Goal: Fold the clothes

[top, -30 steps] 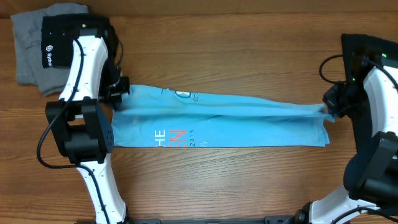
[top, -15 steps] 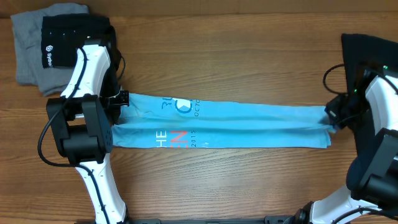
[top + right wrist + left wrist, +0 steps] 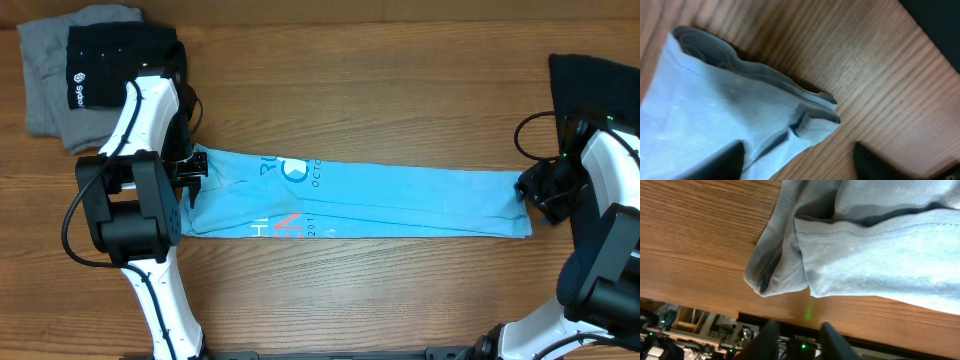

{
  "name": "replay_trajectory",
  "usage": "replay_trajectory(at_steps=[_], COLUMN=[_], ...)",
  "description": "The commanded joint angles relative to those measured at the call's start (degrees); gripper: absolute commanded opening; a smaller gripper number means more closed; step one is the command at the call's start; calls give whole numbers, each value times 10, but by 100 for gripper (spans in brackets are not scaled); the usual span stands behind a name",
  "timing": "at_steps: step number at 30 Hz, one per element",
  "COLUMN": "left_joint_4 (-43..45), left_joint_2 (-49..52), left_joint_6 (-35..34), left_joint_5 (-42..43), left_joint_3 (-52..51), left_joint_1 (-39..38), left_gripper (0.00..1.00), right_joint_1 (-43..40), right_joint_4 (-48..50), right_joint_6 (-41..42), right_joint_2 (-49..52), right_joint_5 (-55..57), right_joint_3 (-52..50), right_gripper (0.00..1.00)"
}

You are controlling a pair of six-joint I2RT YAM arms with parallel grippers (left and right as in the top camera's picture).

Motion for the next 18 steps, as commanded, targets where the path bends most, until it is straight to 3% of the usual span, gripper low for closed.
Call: replay_trajectory(at_steps=[1, 6, 11, 14, 15, 16, 17, 18], left_joint_4=[-2, 23, 41, 44, 49, 53, 65, 75], left_joint_2=[-16, -16, -16, -16, -16, -16, -16, -16], left_joint_6=[-11, -10, -9, -2, 9, 19, 32, 38], left_joint_5=[-1, -2, 4, 20, 40, 57, 88, 110], left_joint_3=[-4, -2, 20, 42, 51, 57, 63, 64], left_joint_1=[3, 3, 3, -1, -4, -6, -12, -17], left_gripper=[47, 47, 43, 32, 28, 24, 17, 11], right_joint_1=[0, 0, 0, 0, 0, 0, 1, 3], right_joint_4=[11, 24, 40, 51, 53, 55, 56, 57], right_joint_6=[3, -7, -93, -106, -106, -106, -106, -106], right_joint_2=[-11, -11, -11, -11, -11, -11, -11, -11], right_joint_5=[8, 2, -96, -126, -133, -138, -143, -145], right_joint_3=[0, 14, 33, 34, 34, 34, 34, 34], right_gripper=[88, 93, 93, 91, 82, 61, 34, 19])
